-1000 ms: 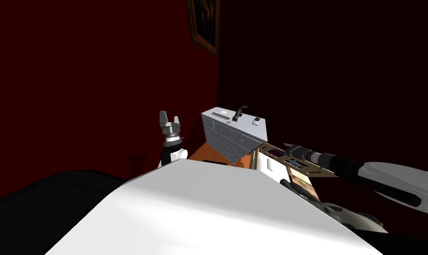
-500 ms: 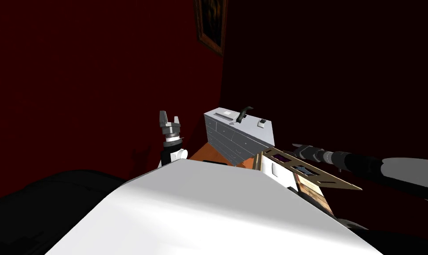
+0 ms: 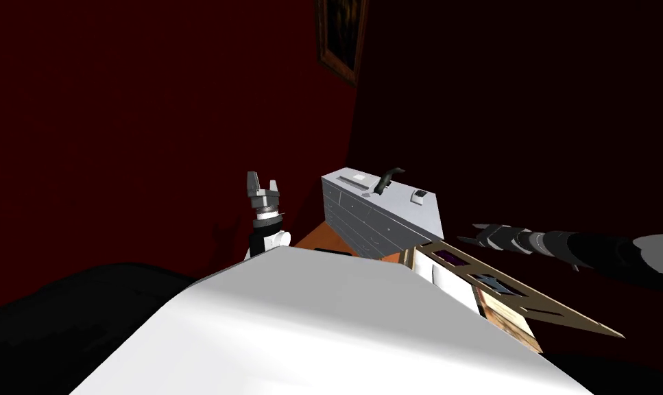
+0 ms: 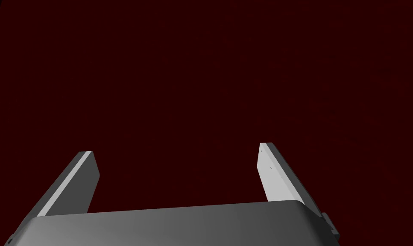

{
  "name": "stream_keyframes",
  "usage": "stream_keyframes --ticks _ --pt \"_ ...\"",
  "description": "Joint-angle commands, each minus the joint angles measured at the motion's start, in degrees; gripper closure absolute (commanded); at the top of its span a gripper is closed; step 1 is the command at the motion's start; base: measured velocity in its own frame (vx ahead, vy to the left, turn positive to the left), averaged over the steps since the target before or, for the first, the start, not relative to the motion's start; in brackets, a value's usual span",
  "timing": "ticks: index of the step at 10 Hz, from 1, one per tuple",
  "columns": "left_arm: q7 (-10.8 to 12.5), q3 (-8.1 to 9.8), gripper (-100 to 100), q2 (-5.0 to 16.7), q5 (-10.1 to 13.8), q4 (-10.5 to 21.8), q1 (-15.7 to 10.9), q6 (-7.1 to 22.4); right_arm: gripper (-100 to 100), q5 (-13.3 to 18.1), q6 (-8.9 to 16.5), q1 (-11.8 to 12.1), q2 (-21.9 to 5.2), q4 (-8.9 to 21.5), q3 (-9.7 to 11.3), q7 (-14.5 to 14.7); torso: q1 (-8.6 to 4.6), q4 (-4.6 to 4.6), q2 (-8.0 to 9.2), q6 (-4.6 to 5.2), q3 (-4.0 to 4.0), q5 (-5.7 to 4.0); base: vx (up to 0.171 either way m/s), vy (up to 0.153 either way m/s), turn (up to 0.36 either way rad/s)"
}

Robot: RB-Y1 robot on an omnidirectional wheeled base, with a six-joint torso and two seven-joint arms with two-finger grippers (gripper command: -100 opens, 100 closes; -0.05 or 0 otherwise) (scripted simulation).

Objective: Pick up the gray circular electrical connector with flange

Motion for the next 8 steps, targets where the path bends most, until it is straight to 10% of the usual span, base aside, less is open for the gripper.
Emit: stream_keyframes --ticks 1,8 --pt "0.00 0.00 0 0.00 0.00 0.00 0.00 0.00 -100 0.37 -0.70 -0.27 -2.31 1.53 0.69 -0.04 0.00 0.00 0.00 0.00 0.00 0.00 0.060 0.007 0.088" --pt "0.00 0.00 0 0.00 0.00 0.00 0.00 0.00 -100 4.40 -4.76 6.85 -13.33 9.50 -1.63 -2.34 0.02 -0.04 -0.12 0.00 -0.08 -0.01 0.087 0.010 0.162"
